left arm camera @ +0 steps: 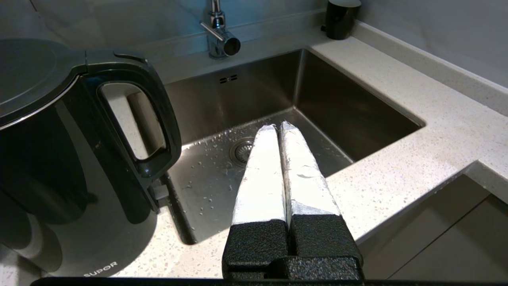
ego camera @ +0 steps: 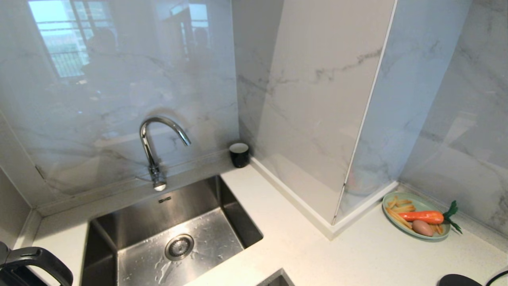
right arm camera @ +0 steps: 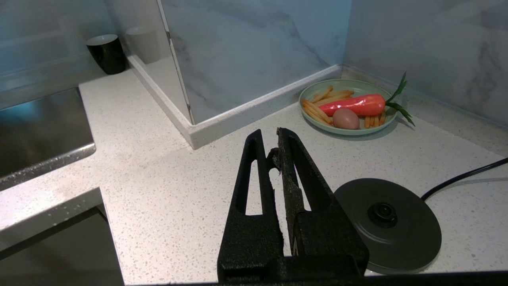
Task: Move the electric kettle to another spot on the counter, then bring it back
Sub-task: Grab the kettle
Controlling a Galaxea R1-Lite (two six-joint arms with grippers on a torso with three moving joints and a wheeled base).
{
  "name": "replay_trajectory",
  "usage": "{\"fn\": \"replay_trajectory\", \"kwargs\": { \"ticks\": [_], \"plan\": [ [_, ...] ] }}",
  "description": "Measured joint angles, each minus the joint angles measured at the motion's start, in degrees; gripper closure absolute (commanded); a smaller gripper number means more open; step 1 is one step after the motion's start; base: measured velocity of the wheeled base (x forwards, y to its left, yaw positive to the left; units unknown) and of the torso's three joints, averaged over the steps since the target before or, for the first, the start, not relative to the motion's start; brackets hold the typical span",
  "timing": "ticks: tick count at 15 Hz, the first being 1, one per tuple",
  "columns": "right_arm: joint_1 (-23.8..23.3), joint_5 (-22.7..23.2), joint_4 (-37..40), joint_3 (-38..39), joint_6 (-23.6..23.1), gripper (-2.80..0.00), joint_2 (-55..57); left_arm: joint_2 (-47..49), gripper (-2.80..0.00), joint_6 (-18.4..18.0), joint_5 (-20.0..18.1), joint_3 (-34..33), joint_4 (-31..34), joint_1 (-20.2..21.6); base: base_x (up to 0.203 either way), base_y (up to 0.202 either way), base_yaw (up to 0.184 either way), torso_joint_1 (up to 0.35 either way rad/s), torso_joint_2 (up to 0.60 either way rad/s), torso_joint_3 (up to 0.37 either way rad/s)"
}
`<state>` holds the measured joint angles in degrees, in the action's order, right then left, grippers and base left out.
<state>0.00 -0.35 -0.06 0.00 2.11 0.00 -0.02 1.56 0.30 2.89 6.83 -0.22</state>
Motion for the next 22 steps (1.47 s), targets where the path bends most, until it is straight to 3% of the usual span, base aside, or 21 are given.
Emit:
{"fn": "replay_trajectory", "kwargs": {
  "ticks": [14,22],
  "plan": [
    [0.0,0.0,0.0,0.0,0.0,0.00,0.0,0.0,0.00,0.0,0.0,0.0,0.0,0.0,-0.182,0.000,-0.002,-0.001,0.00,0.005],
    [0.0,0.0,0.0,0.0,0.0,0.00,0.0,0.0,0.00,0.1,0.1,0.0,0.0,0.0,-0.008,0.000,-0.001,0.002,0.00,0.000]
  ]
}}
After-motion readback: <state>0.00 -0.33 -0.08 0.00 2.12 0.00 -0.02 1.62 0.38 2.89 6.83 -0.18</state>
